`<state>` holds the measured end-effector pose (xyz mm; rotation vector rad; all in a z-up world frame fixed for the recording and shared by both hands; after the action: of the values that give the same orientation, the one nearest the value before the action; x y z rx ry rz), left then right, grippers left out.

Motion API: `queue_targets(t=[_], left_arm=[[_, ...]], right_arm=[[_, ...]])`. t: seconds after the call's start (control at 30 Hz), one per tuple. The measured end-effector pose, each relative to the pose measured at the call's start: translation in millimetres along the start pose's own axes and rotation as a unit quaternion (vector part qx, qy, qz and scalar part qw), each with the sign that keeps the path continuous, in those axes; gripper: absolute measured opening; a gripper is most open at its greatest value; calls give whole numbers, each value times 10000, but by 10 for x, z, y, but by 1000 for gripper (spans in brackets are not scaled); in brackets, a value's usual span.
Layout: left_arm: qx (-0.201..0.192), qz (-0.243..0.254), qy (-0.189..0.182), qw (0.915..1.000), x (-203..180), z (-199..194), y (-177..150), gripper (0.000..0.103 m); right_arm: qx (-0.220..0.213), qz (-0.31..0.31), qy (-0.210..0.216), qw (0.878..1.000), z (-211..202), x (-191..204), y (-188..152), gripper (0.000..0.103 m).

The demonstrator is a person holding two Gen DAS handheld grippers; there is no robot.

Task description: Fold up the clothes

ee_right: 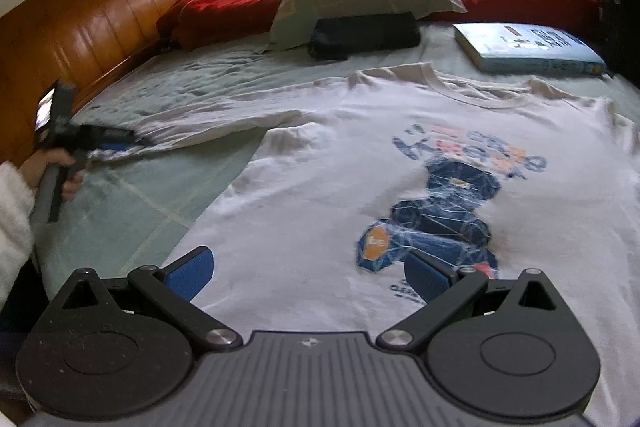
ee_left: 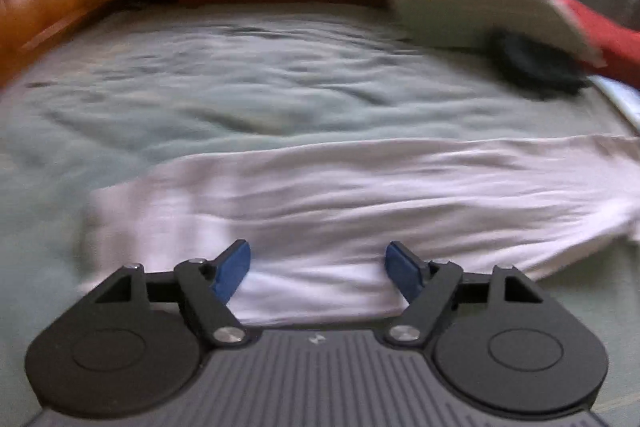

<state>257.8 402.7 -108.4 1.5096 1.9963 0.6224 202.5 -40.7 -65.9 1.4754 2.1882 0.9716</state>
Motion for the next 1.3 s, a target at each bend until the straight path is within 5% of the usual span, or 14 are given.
queue_targets(t=[0.13, 0.27, 0.43, 0.53, 0.63, 0.87, 1.07, 1.3], left_arm=[[24, 16, 139, 9999, -147, -137, 101, 73], [-276, 385, -725, 9962, -846, -147, 310, 78], [-361, 784, -1050, 9907, -1571, 236, 361, 78], [-156, 915, -922, 9914, -1595, 428, 158, 78], [-376, 1243, -824, 9881, -1526, 343, -49, 81], [-166, 1268, -635, 9897, -1467, 141, 28, 83], [-441, 1355, -944, 9853, -1863, 211, 272, 83], [-288, 1636, -977, 9812, -2013, 469, -27, 84]], right_arm=[[52, 225, 23, 9997, 24, -82, -8, 103], [30, 178, 50, 9998, 2, -57, -20, 103], [-1, 132, 41, 9999, -5, -55, -23, 103], [-19, 168, 34, 9999, -7, -106, -36, 103], [20, 266, 53, 9996, 26, -177, -55, 103], [106, 448, 116, 9989, 75, -257, -112, 103], [33, 483, 121, 9988, 30, -275, -88, 103], [-13, 491, 113, 9987, -1, -302, -74, 103]])
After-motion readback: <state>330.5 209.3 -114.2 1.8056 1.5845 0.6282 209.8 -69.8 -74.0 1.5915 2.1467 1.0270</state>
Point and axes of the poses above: each gripper's, at about its wrist camera, not at the fingertips, and z roughly the way its jaws point, x to its left, y to its top, the point moved 8 cm from there along z, roughly the way its jaws point, and after that the axes turned 13 degrees about -y, right-handed, at the moved point
